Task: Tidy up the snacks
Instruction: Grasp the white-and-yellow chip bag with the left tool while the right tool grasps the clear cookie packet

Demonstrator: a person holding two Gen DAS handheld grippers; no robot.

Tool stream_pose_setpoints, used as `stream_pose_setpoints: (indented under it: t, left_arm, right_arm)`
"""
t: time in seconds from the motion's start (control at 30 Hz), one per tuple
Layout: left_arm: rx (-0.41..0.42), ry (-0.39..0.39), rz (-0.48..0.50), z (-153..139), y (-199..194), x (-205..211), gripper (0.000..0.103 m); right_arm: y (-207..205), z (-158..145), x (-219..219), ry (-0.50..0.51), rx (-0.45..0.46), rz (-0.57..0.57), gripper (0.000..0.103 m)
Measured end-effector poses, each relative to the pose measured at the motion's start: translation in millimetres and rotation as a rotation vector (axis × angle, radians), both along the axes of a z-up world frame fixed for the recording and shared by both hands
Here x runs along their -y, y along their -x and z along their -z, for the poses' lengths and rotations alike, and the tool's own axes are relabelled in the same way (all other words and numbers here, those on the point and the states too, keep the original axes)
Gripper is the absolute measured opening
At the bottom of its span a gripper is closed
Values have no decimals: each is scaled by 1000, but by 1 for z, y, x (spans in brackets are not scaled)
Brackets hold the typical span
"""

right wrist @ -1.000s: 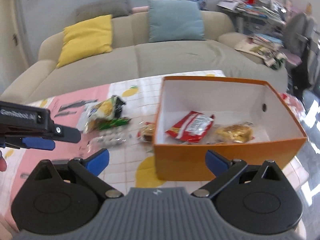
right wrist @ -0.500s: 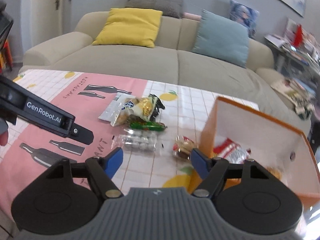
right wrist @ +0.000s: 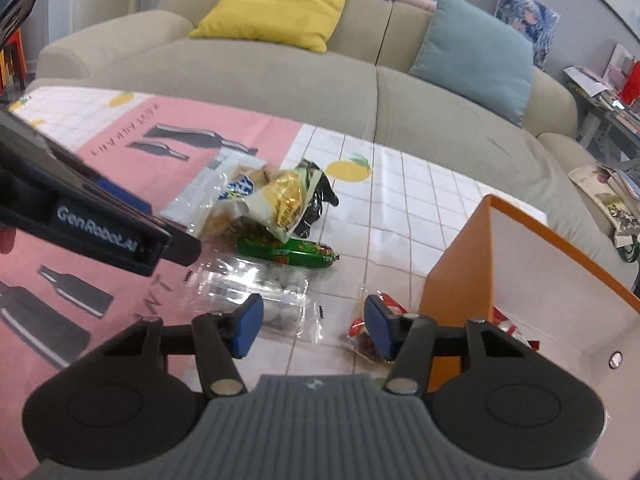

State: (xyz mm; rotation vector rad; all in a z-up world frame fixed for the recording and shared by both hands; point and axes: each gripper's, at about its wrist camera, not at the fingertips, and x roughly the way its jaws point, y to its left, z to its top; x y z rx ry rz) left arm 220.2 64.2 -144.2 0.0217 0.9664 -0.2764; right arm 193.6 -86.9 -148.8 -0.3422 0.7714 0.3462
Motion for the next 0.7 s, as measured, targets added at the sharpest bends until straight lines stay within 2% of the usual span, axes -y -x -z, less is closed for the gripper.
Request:
stream_pose_setpoints:
  t: [0.17, 0.27, 0.33, 0.4, 0.47, 0.53, 0.6, 0.7]
  left_arm:
    - [3, -22, 9, 12, -22, 0, 65]
    - [14, -57, 24, 19, -31, 6, 65]
    - [29, -81, 30, 22, -34, 11, 63]
    - [44, -94, 34, 24, -35, 14, 46]
    - [53, -111, 32, 25, -36, 17, 34]
    - [71, -129, 23, 24, -33, 20, 30]
    - [81, -131, 9, 23, -30, 20, 24]
    - [89, -114, -16, 20, -25, 18, 22]
  right_arm:
    - [-12, 11, -2, 8, -18, -17, 54]
    - [-17, 18, -1, -4, -33, 2, 54]
    - [-16, 20, -1, 9, -11, 30, 54]
    - [-11, 21, -5, 55, 48, 60, 57]
    - [-6, 24, -8, 97, 95, 79, 58]
    - [-2, 27, -13, 139, 128, 99, 58]
    - [2, 34, -23, 222, 164, 122, 58]
    - [3, 43, -33, 311, 191, 162, 57]
